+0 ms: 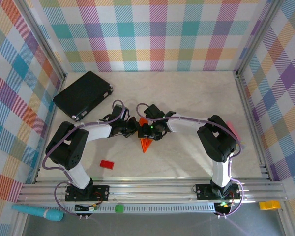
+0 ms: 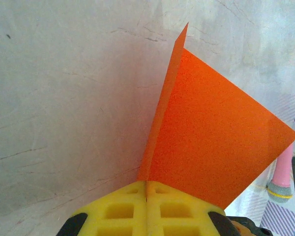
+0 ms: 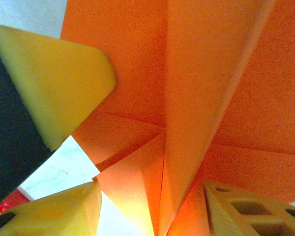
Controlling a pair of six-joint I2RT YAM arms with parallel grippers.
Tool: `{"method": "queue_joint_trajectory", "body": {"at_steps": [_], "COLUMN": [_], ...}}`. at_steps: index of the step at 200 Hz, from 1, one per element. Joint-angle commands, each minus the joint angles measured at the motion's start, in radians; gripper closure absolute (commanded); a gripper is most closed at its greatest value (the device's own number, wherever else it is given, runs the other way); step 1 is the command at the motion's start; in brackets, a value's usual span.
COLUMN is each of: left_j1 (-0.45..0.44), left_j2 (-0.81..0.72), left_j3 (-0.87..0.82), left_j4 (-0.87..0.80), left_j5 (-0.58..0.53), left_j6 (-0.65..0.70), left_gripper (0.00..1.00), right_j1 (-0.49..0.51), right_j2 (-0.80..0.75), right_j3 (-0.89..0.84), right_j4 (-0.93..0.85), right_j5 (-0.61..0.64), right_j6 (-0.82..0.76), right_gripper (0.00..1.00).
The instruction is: Fold a paper plane with a square sheet of paper (pick it up from the middle)
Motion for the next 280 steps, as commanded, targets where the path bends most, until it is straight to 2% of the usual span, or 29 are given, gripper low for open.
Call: {"method": "queue_joint_trajectory", "body": {"at_steps": [1,56,110,158,218,280], "left_j1": [0.011,0.015,0.022,0.024,0.024,0.024], "left_j2": [-0.019,-0.018,0.0,-0.001,-0.001,0.001], "left_j3": [-0.002,-0.004,-0.004,-0.001,-0.003,-0.003], "left_j4": [0.021,0.025,0.021,0.021,0.018,0.017], "left_j5": [0.023,0.034,0.035,0.041,0.045,0.046], "left_j6": [-0.012,-0.021,-0.016,-0.016,-0.016,-0.015], "left_gripper": [1.0,1.0,1.0,1.0,1.0,1.0], "right_j1": [0.006,0.008,0.009,0.01,0.01,0.01], "right_j2": [-0.031,-0.036,-0.083,-0.053,-0.041,-0.061], "right_j3": [-0.028,-0.054,-0.093,-0.077,-0.048,-0.047], "right_j4": [0.022,0.042,0.09,0.074,0.02,-0.01], "right_j5": [0.003,-0.002,-0.007,-0.009,0.043,0.104], "right_j6": [-0.024,-0.032,-0.051,-0.049,-0.04,-0.019], "right_gripper": [0.46,0.46,0.41,0.41,0.49,0.63]}}
